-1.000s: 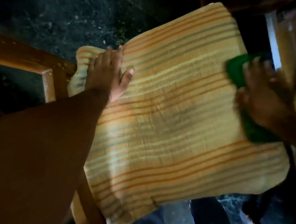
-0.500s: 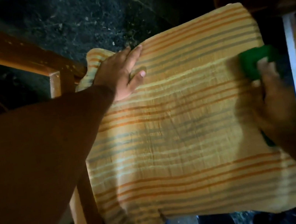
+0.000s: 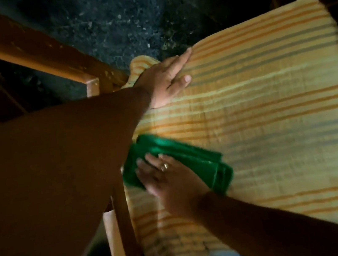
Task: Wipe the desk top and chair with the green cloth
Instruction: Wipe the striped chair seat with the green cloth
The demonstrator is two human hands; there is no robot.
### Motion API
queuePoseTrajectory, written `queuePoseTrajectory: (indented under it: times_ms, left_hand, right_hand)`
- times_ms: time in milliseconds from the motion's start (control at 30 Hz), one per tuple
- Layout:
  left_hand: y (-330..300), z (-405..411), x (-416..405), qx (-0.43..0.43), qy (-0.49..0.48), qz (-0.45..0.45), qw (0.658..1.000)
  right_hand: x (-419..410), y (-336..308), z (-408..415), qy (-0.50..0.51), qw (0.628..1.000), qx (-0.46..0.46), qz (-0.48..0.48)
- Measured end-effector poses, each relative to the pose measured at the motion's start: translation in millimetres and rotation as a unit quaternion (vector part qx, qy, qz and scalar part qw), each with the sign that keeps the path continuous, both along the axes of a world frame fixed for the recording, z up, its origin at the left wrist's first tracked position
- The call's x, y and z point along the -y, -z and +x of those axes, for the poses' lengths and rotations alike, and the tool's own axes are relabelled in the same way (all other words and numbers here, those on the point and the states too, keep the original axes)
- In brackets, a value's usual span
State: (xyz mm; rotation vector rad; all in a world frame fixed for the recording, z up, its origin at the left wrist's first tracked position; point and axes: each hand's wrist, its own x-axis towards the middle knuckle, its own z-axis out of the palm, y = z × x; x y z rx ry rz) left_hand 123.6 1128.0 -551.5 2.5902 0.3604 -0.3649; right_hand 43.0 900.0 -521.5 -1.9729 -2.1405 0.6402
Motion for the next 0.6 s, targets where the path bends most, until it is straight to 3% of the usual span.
queuePoseTrajectory:
  times_ms: [133, 200, 267, 367, 433, 600]
  left_hand:
    - [-12.3, 2.0, 5.5, -0.051, 0.003, 0.043, 0.998]
    - [-25.0, -7.1, 20.9, -0.043, -0.027, 0.107, 0.993]
    - [-33.3, -33.2, 52.3, -0.023, -0.121, 0.162, 0.979]
    - [-33.3, -101.6, 127.9, -0.025, -0.303, 0.159, 0.939]
    - [-26.8, -142.9, 172.9, -0.035, -0.357, 0.155, 0.92]
    - [-8.3, -157.1, 191.9, -0.041, -0.394, 0.168, 0.903]
  right_hand:
    - [89.7, 2.0, 33.6, -0.143, 0.989, 0.028, -0.001]
    - [117.7, -0.5, 73.0, -0.122, 0.991, 0.063, -0.008]
    - [127.0, -3.2, 116.2, -0.035, 0.994, 0.1, -0.03]
    - [109.8, -8.9, 156.9, 0.097, 0.985, 0.12, -0.083]
    - [88.4, -11.1, 161.1, 0.129, 0.98, 0.122, -0.093]
    - [-4.8, -2.7, 140.3, 0.054, 0.992, 0.108, -0.02]
